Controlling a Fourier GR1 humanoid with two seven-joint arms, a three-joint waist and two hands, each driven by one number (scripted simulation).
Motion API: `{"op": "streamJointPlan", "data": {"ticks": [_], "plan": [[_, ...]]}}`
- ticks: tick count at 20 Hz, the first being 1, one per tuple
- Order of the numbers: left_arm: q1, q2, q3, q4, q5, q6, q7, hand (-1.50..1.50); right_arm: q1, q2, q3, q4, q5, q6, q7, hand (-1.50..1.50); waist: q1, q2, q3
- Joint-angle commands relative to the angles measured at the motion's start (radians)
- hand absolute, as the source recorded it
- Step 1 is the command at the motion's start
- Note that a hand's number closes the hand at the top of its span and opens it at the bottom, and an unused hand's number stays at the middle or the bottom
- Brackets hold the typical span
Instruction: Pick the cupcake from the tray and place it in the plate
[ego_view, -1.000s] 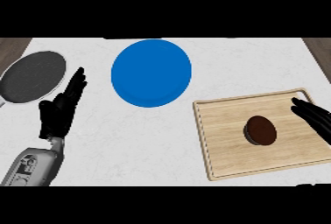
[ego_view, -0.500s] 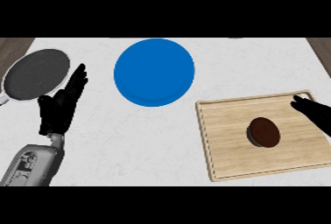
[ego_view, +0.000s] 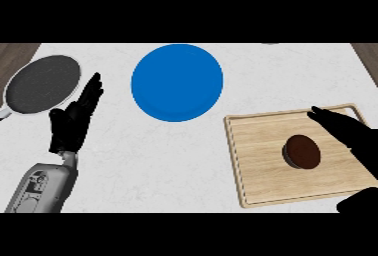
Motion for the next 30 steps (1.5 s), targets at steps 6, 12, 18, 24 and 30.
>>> {"op": "streamJointPlan", "data": {"ticks": [6,12,18,24,30], "plan": [[-0.013,-0.039,0.018,0.032,-0.048,-0.011,-0.015,0.0,-0.092,0.159,0.103,0.232,0.23,-0.007,-0.068,-1.5,0.001,0.001,0.0],[0.058,-0.04,0.035,-0.06,-0.055,-0.042,0.004,0.0,-0.093,0.167,0.014,0.356,0.274,0.009,-0.193,-1.5,0.0,-0.001,0.0],[-0.007,-0.033,0.101,0.037,-0.045,-0.089,-0.025,0.0,-0.137,0.26,0.031,0.471,0.385,-0.021,-0.211,-1.5,-0.001,0.0,0.0],[0.038,-0.097,0.05,-0.05,-0.109,-0.032,0.026,0.0,-0.086,0.261,-0.026,0.442,0.43,-0.114,-0.326,1.5,-0.002,-0.001,0.0],[0.042,-0.081,0.083,-0.063,-0.107,-0.091,0.019,0.0,-0.101,0.293,-0.079,0.444,0.468,-0.106,-0.371,1.5,-0.003,-0.001,0.0]]}}
